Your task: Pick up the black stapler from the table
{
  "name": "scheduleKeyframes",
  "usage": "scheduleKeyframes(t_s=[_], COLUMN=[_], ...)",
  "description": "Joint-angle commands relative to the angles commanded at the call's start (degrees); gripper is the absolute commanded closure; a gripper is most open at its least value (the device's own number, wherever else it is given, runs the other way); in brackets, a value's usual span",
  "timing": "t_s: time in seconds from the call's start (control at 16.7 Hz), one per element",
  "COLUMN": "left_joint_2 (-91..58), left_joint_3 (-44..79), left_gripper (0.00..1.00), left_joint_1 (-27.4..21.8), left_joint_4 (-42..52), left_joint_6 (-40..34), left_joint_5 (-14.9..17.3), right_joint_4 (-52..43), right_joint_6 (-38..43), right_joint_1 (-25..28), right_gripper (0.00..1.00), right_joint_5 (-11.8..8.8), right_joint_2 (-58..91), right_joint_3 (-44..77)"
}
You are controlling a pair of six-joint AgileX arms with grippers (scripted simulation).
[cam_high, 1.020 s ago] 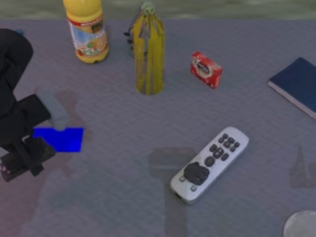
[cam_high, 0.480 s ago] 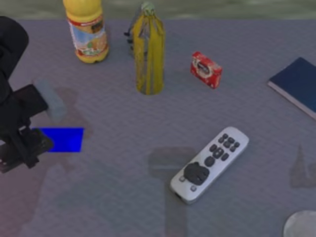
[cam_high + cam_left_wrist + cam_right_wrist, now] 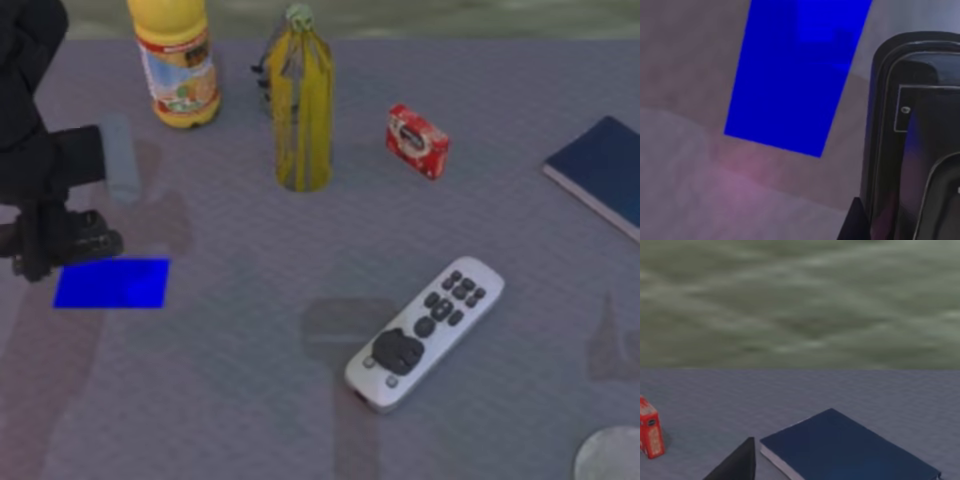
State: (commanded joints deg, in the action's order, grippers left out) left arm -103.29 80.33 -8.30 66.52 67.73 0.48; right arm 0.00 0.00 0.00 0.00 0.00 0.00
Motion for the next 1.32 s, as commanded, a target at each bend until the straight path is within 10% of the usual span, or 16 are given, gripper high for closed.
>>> scheduleKeyframes(t_s=[0.36,1.32], left_joint_2=[-6.33,-13.66], left_joint_3=[8.12,-4.37], left_gripper=[1.00,1.00], left_joint_1=[1.06,0.72], left_joint_4=[0.64,-19.46], left_joint_6=[14.12,14.28], left_joint_5=[0.32,0.37], right_joint_4=[0.00,0.00], right_joint_6=[0.00,0.00], right_joint_1=[0.00,0.00], right_gripper=[0.00,0.00], right_joint_5=[0.00,0.00], right_joint_2=[0.00,0.00], right_joint_3=[0.00,0.00])
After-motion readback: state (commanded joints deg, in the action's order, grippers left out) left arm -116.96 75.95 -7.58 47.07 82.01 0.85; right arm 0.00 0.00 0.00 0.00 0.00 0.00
